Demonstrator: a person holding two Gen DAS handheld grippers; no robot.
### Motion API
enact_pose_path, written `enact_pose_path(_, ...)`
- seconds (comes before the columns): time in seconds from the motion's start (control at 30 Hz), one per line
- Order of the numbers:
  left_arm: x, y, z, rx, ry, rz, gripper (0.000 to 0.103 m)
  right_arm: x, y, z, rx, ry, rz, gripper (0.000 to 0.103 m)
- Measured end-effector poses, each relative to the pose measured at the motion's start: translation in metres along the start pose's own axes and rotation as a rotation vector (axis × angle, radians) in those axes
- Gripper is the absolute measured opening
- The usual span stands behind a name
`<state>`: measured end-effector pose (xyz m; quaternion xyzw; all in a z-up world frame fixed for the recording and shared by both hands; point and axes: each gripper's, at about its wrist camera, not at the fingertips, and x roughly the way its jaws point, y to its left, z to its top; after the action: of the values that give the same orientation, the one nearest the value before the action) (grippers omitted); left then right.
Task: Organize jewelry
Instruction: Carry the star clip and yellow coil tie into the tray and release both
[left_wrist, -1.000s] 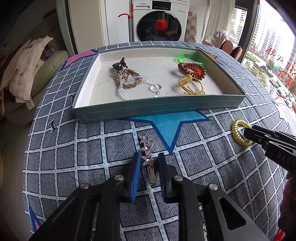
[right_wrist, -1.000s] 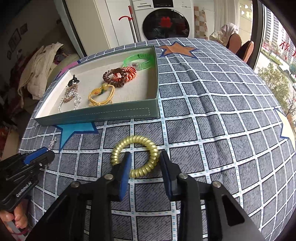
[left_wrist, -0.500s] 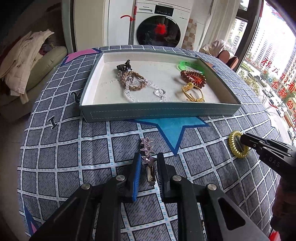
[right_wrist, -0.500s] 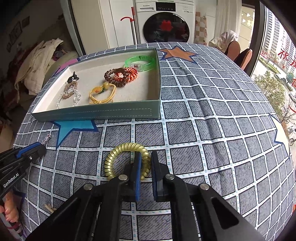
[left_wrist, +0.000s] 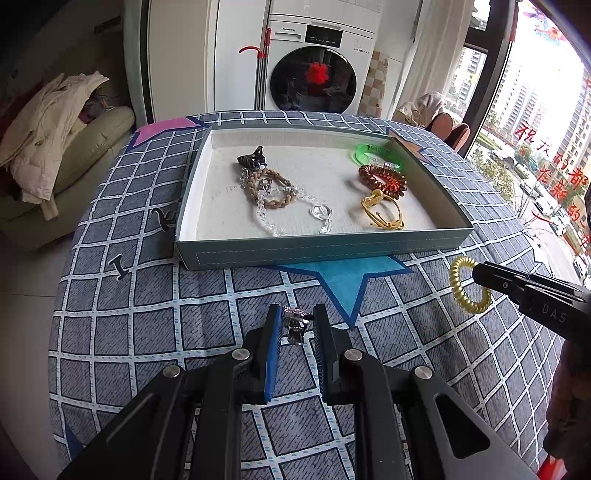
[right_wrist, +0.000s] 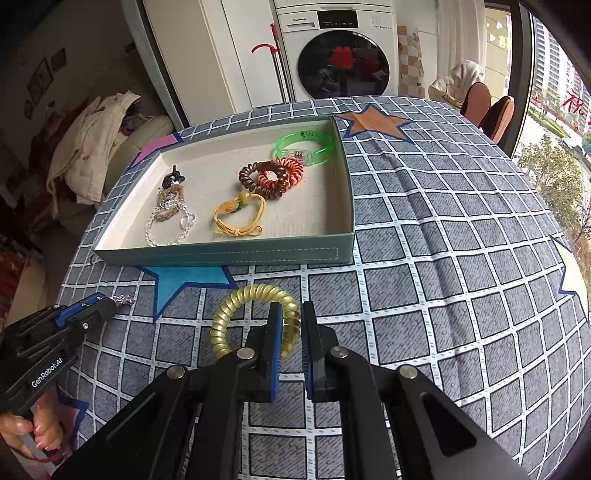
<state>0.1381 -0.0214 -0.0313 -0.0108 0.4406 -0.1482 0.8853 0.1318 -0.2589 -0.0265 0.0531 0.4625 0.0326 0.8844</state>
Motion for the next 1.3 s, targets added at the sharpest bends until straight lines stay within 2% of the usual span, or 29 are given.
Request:
enact_pose_path(0.1,-0.004,0.003,0.005,-0.002,-0.015,-0.001,0.033,-0.003,0.005,0.006,-0.003,-0.015,0.019,0.011)
enact_pose_path(0.43,-0.011,0.015,0.036,0.002,-0.081,0.005,0.033,0.0,0.017,0.043,-0.008,-0.051,0.049,0.011)
enact_pose_path(0.57,-0.007,0.023,0.053,-0.016,-0.092,-0.016,0.033,0.01,0.019,0.056,-0.006,-0.055,0.042,0.011)
enact_pose_path(0.9,0.028,0.023,0.082,-0.007,-0.062,-0.01,0.033,0.044,0.015,0.076,0.049,-0.01,0.062,0.011)
enact_pose_path(1.03,0.045,0.015,0.09,0.007,-0.045,0.013,0.033,0.059,0.015,0.08,0.049,0.006,0.049,0.011)
enact_pose_path(1.3,0.07,0.0,0.098,0.071,-0.046,0.108,0.033,0.079,0.012,0.091,0.055,-0.003,-0.01,0.011)
